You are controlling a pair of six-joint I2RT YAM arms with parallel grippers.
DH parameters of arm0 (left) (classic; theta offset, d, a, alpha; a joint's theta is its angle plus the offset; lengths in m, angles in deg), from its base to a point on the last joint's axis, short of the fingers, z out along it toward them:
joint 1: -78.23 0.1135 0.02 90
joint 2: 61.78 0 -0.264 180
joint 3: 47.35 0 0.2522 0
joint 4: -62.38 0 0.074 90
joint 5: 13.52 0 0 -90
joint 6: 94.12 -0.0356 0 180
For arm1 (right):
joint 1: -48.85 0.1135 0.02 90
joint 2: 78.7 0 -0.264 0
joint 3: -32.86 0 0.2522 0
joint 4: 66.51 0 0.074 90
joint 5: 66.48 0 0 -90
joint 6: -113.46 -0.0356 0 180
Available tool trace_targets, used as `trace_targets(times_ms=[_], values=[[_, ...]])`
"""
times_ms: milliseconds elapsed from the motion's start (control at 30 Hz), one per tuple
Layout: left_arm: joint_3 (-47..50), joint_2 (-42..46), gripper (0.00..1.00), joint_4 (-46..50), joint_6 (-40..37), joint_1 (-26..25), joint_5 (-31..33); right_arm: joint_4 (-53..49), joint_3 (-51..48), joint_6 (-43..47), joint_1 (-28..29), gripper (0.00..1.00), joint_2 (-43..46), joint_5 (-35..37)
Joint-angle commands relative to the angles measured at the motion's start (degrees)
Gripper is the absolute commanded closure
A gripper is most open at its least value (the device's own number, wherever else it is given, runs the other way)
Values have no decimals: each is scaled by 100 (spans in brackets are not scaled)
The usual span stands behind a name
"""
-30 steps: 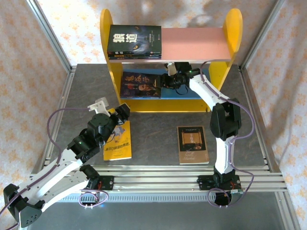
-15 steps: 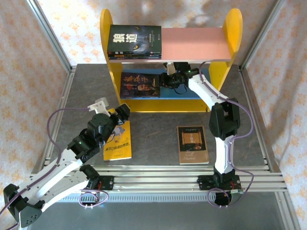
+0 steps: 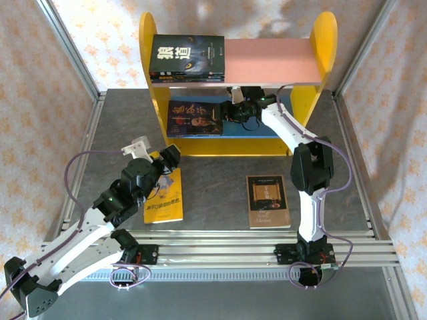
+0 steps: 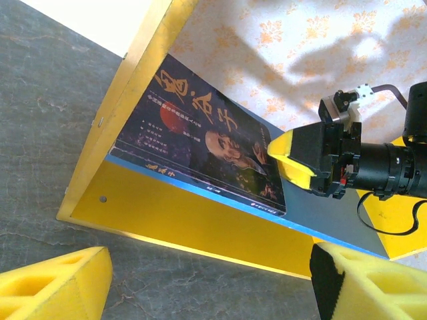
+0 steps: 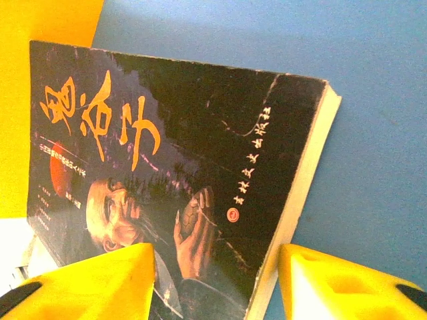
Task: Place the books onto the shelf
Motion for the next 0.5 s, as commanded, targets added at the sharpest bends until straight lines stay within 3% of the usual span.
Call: trace_targets(times_ms=[0,467], values=[[-152,3,23,203,-130,54,144,-54,46,136,115,47,152,167],[-976,-1072,22,1192,-427,150,64,171,-1124,144,131,43,930,292]])
